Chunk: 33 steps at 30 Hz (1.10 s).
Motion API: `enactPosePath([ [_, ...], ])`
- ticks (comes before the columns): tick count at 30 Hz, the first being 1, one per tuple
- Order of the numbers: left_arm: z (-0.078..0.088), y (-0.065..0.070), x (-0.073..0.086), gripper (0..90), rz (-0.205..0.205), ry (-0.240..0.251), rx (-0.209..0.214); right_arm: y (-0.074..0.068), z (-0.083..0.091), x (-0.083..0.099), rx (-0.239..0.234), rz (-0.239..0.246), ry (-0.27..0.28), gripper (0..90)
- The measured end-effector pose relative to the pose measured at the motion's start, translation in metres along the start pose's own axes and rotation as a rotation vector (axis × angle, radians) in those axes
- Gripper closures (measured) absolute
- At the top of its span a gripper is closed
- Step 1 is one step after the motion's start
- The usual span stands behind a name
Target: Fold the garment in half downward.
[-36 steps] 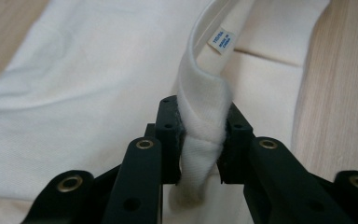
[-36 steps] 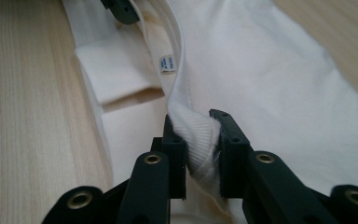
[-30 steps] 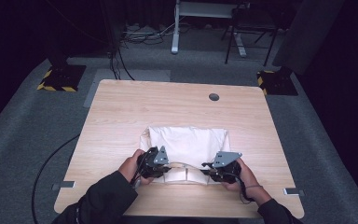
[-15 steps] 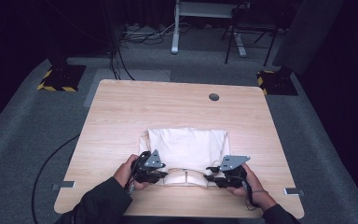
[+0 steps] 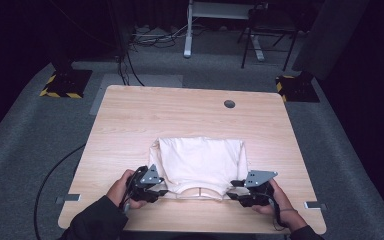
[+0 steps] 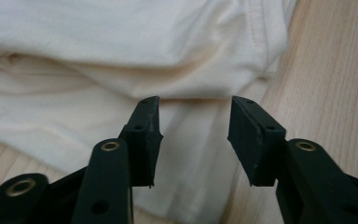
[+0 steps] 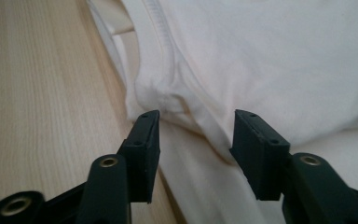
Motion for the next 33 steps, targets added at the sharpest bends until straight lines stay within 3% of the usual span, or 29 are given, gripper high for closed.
enactPosePath([
  [3, 0.012, -0.002, 0.005, 44.1, 0.027, 0.023, -0.026, 0.001, 0.007, 0.007, 0.025, 0.007, -0.033, 38.6],
  [5, 0.017, -0.005, 0.004, 29.4, 0.053, 0.033, -0.05, 0.004, 0.011, 0.009, 0.059, -0.007, -0.038, 30.7],
  [11, 0.02, -0.005, -0.014, 9.0, 0.068, 0.106, -0.094, 0.009, 0.018, -0.005, 0.127, -0.03, 0.025, 10.2],
  [16, 0.012, -0.006, -0.039, 9.2, 0.062, 0.149, -0.101, 0.008, 0.016, -0.025, 0.115, -0.04, 0.095, 5.9],
  [19, 0.002, -0.008, -0.051, 8.2, 0.053, 0.153, -0.118, 0.011, 0.011, -0.035, 0.143, -0.058, 0.109, 5.2],
  [21, -0.007, -0.011, -0.056, 8.2, 0.068, 0.15, -0.115, 0.013, 0.007, -0.04, 0.163, -0.063, 0.111, 5.1],
  [24, -0.019, -0.016, -0.057, 8.7, 0.068, 0.117, -0.125, 0.014, -0.003, -0.041, 0.185, -0.058, 0.078, 5.3],
  [25, -0.023, -0.017, -0.056, 9.2, 0.071, 0.107, -0.11, 0.015, -0.007, -0.04, 0.188, -0.061, 0.064, 5.3],
  [30, -0.037, -0.013, -0.047, 9.6, 0.07, 0.036, -0.071, 0.017, -0.025, -0.025, 0.146, -0.082, -0.026, 7.4],
  [33, -0.039, -0.007, -0.042, 9.8, 0.062, 0.02, -0.064, 0.016, -0.026, -0.018, 0.125, -0.103, -0.031, 9.5],
])
Point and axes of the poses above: each handheld gripper's, and its own axes: z roughly backward along the jaws, x roughly out of its underside, y roughly to its right, the point moved 4 cm from there along -z, roughly forward along the jaws, and after that the axes turned 5 degrees about -z, right-handed, at the moved point
